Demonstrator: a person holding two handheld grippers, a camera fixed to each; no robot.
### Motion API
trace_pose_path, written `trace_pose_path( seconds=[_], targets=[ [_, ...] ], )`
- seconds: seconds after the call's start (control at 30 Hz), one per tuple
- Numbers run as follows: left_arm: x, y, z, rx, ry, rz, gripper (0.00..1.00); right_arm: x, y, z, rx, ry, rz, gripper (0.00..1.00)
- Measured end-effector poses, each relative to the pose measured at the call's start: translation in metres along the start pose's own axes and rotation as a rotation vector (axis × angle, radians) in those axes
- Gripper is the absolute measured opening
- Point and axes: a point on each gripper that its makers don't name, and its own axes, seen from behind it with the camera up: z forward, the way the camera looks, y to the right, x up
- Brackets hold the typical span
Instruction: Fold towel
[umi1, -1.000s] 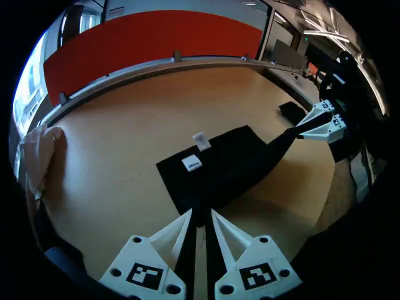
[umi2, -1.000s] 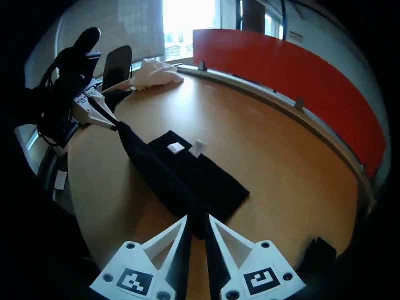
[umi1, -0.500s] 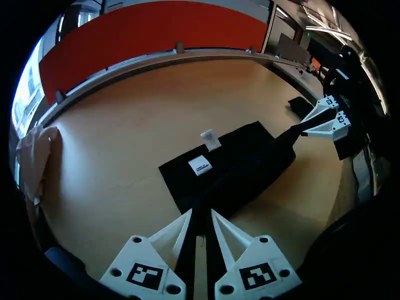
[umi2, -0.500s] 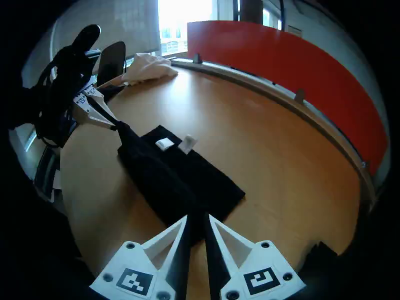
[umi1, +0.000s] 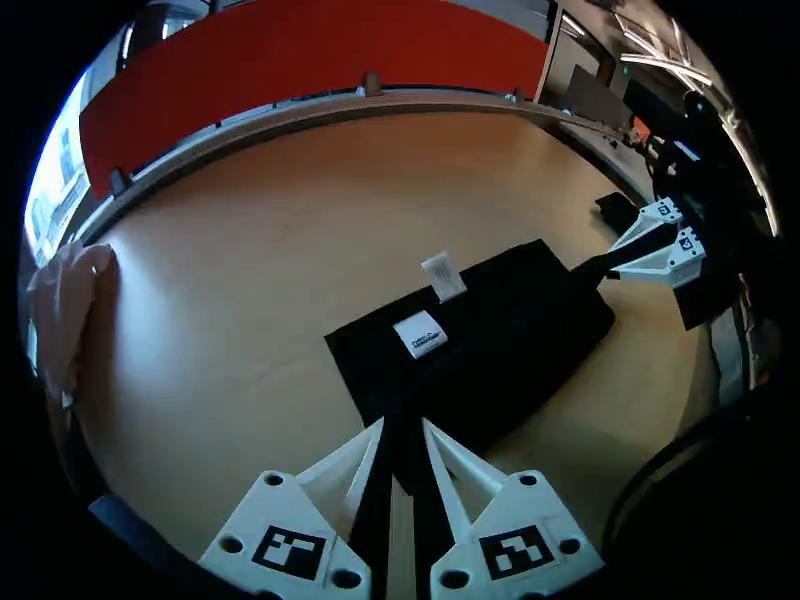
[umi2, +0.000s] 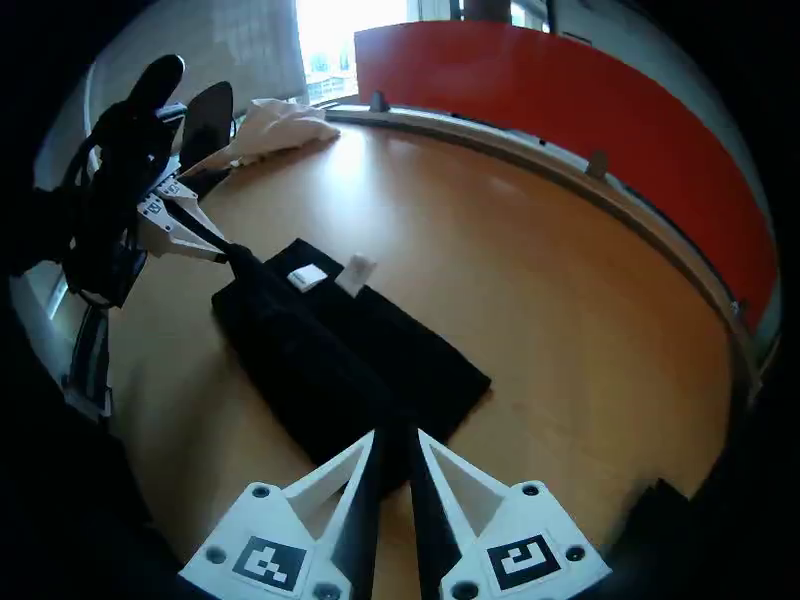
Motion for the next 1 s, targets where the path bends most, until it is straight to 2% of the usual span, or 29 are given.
trace_pose_path(
  seconds=[0.2,0.47,0.63,0.77,0.9,1.0],
  targets=[
    [-0.001,-0.006,0.013,0.021,-0.008,-0.019,0.12,-0.002,0.005,0.013,-0.013,-0.004,0.038,0.16],
    [0.002,-0.012,0.023,0.044,-0.008,-0.030,0.15,-0.003,0.011,0.022,-0.040,-0.004,0.068,0.19],
    [0.003,-0.019,0.027,0.064,-0.006,-0.039,0.28,-0.004,0.015,0.027,-0.058,-0.004,0.084,0.23],
    [0.003,-0.025,0.030,0.079,-0.007,-0.035,0.34,-0.004,0.018,0.031,-0.073,-0.005,0.084,0.32],
    [0.005,-0.029,0.032,0.091,-0.005,-0.024,0.43,-0.003,0.021,0.033,-0.083,-0.005,0.079,0.37],
    [0.007,-0.032,0.033,0.102,-0.001,-0.016,0.49,-0.002,0.027,0.035,-0.099,-0.004,0.075,0.44]
  ],
)
